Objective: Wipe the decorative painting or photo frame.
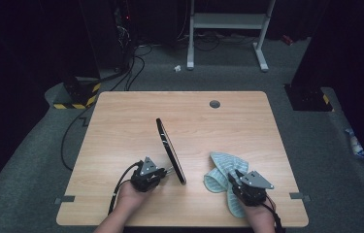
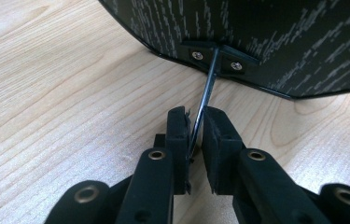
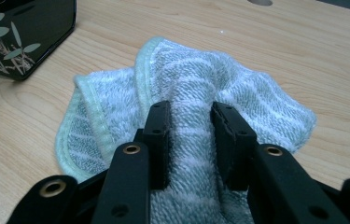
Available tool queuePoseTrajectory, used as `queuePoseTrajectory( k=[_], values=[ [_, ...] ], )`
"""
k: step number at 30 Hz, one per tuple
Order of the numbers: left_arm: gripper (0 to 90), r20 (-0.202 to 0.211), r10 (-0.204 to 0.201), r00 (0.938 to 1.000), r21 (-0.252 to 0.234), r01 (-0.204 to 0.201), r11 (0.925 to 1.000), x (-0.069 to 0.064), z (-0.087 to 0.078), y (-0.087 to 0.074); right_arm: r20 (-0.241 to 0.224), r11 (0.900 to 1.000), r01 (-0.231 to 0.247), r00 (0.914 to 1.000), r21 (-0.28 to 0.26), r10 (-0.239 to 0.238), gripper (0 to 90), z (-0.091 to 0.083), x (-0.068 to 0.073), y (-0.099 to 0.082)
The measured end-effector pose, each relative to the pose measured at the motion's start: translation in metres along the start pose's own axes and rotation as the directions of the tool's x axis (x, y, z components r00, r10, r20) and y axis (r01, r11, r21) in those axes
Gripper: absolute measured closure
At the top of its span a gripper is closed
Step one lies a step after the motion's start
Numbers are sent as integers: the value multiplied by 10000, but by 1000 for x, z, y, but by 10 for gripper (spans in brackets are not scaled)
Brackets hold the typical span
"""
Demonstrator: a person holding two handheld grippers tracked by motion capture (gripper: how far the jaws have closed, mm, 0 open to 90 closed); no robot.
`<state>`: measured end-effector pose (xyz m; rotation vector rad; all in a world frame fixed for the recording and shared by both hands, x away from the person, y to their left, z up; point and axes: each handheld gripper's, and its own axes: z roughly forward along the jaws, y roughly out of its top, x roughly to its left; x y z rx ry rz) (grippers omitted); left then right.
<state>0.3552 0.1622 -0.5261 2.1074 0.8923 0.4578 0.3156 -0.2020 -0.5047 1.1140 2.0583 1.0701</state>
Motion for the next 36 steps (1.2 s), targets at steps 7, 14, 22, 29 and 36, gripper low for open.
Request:
queuePoseTrajectory(
  k=[7,14,22,29,36],
  values=[
    [821,11,18,10000,3,-18,10000,-1,0,0,-6,10000,46,10000,11,-46,675,0,1,0],
    [828,6,50,10000,34,-50,10000,-2,0,0,-1,10000,61,10000,36,-61,676,1,1,0],
    [839,-94,153,9998,57,-153,9999,-2,0,0,-3,10000,71,10000,39,-71,675,1,1,0],
    [852,-198,219,9996,74,-218,9997,-2,0,0,-1,10000,70,10000,38,-70,675,1,1,0],
    [865,-192,195,9996,83,-194,9998,-2,0,0,-15,10000,62,10000,24,-62,676,1,1,0]
  ],
)
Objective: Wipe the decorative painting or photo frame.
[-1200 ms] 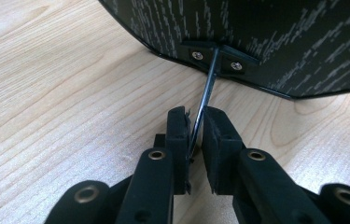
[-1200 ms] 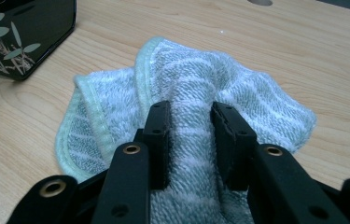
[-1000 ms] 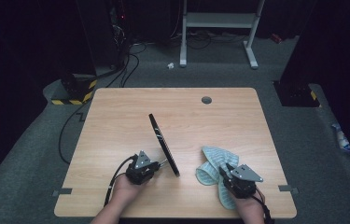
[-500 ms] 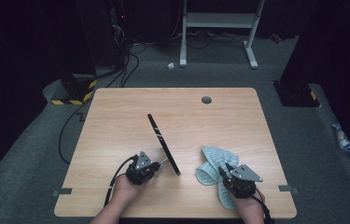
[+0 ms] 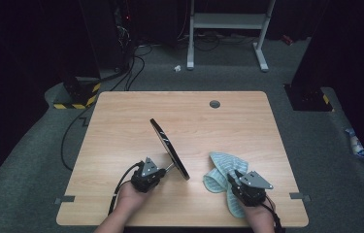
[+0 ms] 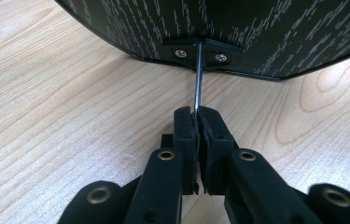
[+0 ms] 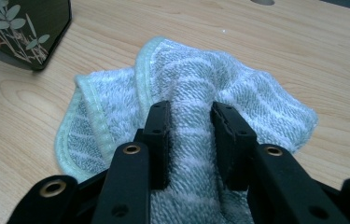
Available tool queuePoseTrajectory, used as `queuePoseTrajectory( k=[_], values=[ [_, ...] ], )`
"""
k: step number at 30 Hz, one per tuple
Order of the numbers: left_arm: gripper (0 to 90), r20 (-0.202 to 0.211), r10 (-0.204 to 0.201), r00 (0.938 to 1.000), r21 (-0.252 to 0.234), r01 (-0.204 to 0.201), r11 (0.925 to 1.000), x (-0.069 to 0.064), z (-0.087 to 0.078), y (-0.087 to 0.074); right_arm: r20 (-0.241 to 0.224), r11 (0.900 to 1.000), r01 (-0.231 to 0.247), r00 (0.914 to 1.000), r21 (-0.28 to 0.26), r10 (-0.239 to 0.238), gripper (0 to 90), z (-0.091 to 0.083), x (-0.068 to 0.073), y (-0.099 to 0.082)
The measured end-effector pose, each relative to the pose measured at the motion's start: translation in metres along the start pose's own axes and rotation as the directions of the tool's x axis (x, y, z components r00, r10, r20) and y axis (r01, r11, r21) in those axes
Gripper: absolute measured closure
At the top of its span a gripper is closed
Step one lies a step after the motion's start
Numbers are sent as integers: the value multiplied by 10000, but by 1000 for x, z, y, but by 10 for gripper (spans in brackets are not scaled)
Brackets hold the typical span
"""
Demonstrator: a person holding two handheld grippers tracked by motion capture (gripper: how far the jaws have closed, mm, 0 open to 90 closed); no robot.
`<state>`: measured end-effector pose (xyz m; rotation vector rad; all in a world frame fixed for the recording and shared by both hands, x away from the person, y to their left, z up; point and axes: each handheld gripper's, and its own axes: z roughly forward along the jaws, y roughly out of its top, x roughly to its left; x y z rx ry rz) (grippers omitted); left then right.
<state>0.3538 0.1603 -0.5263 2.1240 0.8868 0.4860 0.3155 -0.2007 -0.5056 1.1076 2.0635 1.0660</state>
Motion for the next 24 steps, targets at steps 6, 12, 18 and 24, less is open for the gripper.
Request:
queuePoseTrajectory(
  k=[6,12,18,24],
  values=[
    [867,-2,-97,10000,-2,97,10000,0,0,0,12,9999,-9,10000,-137,9,679,-2,0,1],
    [876,-96,-150,9998,8,150,9999,0,0,0,50,9985,-60,10000,-541,62,683,-9,-1,5],
    [877,-230,-188,9996,48,189,9998,2,-1,-1,-12,9943,-103,9999,-1057,102,687,-18,1,14],
    [877,-515,-143,9986,80,147,9999,3,-2,-1,-283,9837,-24,9996,-1797,-28,688,-30,9,28]
  ],
)
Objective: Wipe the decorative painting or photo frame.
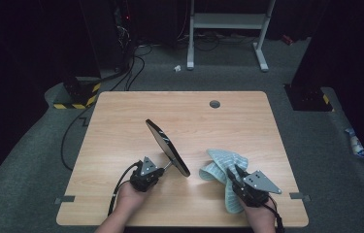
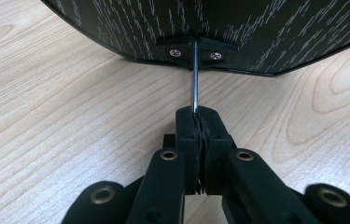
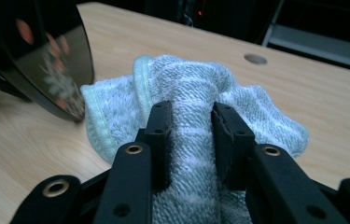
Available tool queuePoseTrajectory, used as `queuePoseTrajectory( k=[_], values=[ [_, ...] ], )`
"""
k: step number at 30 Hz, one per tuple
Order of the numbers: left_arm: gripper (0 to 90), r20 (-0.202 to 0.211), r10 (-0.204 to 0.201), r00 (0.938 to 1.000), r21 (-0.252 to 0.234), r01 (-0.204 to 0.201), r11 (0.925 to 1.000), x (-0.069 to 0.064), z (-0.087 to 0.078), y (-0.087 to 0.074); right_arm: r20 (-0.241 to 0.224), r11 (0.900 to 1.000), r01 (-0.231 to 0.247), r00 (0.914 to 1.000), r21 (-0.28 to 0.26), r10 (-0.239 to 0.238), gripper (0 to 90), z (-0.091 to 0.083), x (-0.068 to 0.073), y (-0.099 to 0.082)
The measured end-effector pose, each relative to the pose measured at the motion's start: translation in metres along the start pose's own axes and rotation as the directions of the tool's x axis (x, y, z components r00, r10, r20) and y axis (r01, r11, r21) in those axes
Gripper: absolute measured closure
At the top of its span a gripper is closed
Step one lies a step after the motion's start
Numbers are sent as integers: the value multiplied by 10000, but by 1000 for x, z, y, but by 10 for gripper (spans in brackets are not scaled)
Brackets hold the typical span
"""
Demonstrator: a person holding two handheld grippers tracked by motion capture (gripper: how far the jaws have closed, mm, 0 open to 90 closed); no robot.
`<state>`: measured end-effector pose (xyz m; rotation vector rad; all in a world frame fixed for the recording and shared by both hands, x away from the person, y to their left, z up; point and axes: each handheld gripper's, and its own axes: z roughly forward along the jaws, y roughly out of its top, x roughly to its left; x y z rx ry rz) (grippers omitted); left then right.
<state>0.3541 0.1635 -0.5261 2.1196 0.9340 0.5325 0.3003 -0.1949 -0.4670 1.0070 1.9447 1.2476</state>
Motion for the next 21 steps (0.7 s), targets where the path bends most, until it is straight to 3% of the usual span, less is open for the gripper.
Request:
queuePoseTrajectory(
  k=[6,15,17,21],
  values=[
    [878,-192,-169,9997,125,171,9998,6,-2,-2,-493,9960,82,9987,-890,-126,691,-9,12,26],
    [877,-547,-314,9980,107,320,9994,13,-6,-6,-1062,9761,527,9914,-2108,-765,695,-19,37,70],
    [878,-495,-520,9974,88,525,9986,12,-5,-6,-1210,9707,536,9891,-2342,-838,695,-19,42,79],
    [878,-558,-527,9971,59,531,9986,13,-5,-6,-1500,9642,522,9842,-2601,-938,694,-11,53,97]
  ],
)
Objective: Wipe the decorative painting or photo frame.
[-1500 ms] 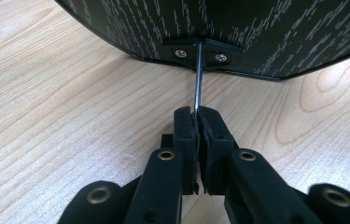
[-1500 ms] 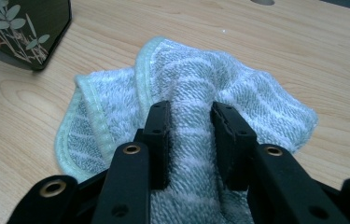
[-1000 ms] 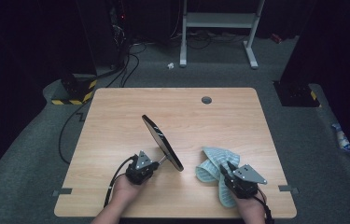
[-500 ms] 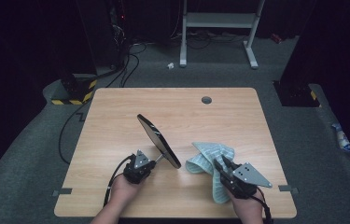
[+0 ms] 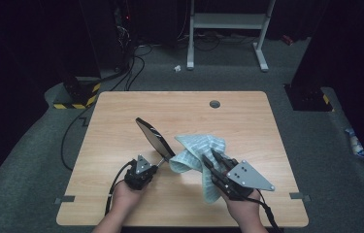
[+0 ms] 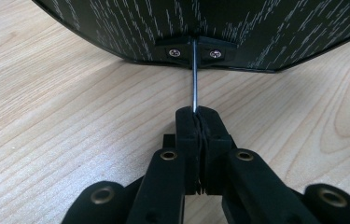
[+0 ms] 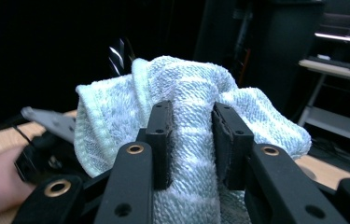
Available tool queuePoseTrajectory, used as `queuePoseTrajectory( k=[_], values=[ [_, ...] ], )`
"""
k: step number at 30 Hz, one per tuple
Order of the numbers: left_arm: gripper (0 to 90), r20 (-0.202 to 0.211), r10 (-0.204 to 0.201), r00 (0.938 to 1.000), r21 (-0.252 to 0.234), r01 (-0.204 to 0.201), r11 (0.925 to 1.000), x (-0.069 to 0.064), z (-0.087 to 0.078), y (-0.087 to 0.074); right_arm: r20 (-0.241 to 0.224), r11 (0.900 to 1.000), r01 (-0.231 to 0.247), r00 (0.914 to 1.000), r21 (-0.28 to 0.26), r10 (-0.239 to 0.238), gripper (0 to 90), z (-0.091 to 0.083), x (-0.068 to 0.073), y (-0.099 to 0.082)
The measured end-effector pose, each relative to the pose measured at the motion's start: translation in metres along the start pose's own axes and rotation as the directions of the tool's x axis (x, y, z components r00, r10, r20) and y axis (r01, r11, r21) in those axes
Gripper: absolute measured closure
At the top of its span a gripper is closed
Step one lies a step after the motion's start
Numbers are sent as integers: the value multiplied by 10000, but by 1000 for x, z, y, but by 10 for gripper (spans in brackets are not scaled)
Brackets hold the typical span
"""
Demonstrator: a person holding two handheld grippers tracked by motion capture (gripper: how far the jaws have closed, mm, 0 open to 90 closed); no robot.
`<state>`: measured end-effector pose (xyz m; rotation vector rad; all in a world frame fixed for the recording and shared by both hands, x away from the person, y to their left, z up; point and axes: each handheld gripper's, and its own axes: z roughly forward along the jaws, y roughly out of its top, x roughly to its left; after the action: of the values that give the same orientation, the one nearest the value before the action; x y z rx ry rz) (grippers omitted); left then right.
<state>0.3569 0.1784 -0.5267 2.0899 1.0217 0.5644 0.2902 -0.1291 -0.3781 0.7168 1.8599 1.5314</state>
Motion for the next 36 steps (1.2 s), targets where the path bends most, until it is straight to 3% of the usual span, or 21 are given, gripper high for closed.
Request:
queuePoseTrajectory(
  k=[2,7,14,24,28,36],
  values=[
    [878,108,-150,9998,2,150,9999,-1,1,0,-180,10000,61,9998,-29,-61,694,10,4,7],
    [879,-12,-24,10000,-22,24,10000,0,1,1,-607,9998,190,9980,68,-186,693,37,16,16],
    [881,-45,34,10000,11,-34,10000,-1,2,1,-711,9975,494,9964,512,-457,687,64,30,9],
    [879,-65,89,9999,57,-89,9999,-2,2,1,-655,9933,736,9955,894,-679,686,73,38,-1],
    [879,-55,79,10000,57,-79,10000,-2,2,1,-541,9893,903,9949,1142,-846,687,73,40,-12],
    [881,-76,88,9999,26,-88,10000,-1,2,1,-456,9882,775,9964,1321,-721,689,66,37,-33]
  ],
)
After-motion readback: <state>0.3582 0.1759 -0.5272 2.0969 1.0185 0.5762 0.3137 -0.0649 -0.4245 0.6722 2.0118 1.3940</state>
